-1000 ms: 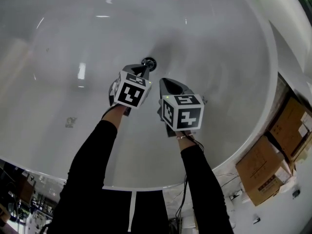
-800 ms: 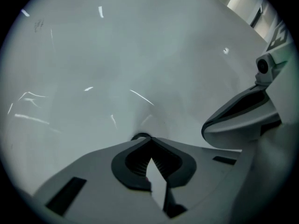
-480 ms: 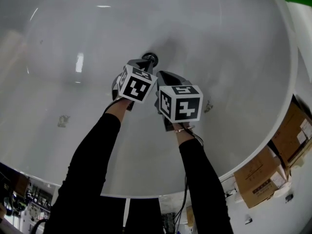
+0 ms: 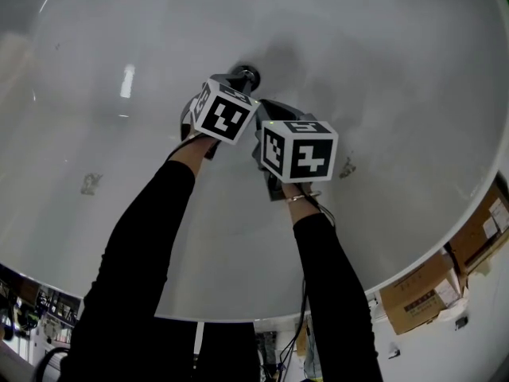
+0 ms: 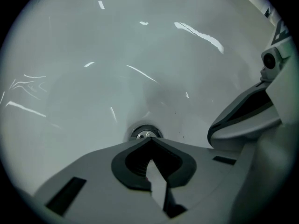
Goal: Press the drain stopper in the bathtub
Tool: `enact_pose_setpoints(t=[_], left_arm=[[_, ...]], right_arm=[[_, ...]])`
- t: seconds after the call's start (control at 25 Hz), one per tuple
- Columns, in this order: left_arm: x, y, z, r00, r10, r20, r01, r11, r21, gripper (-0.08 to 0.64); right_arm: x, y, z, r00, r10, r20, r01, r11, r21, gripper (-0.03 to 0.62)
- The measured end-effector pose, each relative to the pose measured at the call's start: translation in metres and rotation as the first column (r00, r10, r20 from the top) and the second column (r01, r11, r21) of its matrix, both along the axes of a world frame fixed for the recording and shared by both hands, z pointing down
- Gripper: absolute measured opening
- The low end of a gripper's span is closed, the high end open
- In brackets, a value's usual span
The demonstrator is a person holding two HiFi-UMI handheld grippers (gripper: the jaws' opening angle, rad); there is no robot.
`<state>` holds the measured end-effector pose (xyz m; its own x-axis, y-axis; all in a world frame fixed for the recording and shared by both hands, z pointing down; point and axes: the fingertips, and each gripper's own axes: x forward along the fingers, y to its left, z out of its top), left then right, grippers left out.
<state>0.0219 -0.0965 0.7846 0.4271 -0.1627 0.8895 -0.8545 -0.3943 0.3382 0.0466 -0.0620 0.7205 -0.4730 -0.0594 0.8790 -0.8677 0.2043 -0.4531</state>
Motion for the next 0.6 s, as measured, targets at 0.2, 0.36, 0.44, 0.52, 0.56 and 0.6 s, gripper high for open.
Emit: enact_pose_setpoints(t=[0.2,0.36,0.44,0.52,0.56,0.6], left_arm=[[-0.002,0.002,0.007,1.000,-0.023,0.018,0.023,1.000,-0.003,0.005],[-0.002,0.004,0.012,0.999,-0.023,0.031,0.024,1.000,-0.017,0.005],[-0.003,0.005,0.015,0.999,-0.024,0.036,0.025,0.999,-0.023,0.005],[-0.004,0.006,0.017,0.999,-0.025,0.035,0.026,0.999,-0.025,0.005],[-0.004,0.006,0.017,0.999,-0.026,0.034,0.027,0.999,-0.024,0.005],[-0.004,0.006,0.018,0.999,-0.026,0.035,0.026,0.999,-0.024,0.005]], right_arm=[[0.000,-0.001,0.002,1.000,-0.003,0.004,0.003,1.000,-0.004,0.000],[0.004,0.004,0.003,1.000,-0.009,-0.003,0.009,1.000,-0.012,0.001],[0.005,0.005,0.003,1.000,-0.007,-0.005,0.007,1.000,-0.014,0.000],[0.005,0.006,0.004,1.000,-0.006,-0.004,0.006,1.000,-0.015,0.000],[0.005,0.007,0.005,1.000,-0.007,-0.003,0.006,1.000,-0.017,0.001],[0.004,0.007,0.005,1.000,-0.007,-0.003,0.007,1.000,-0.018,0.000]])
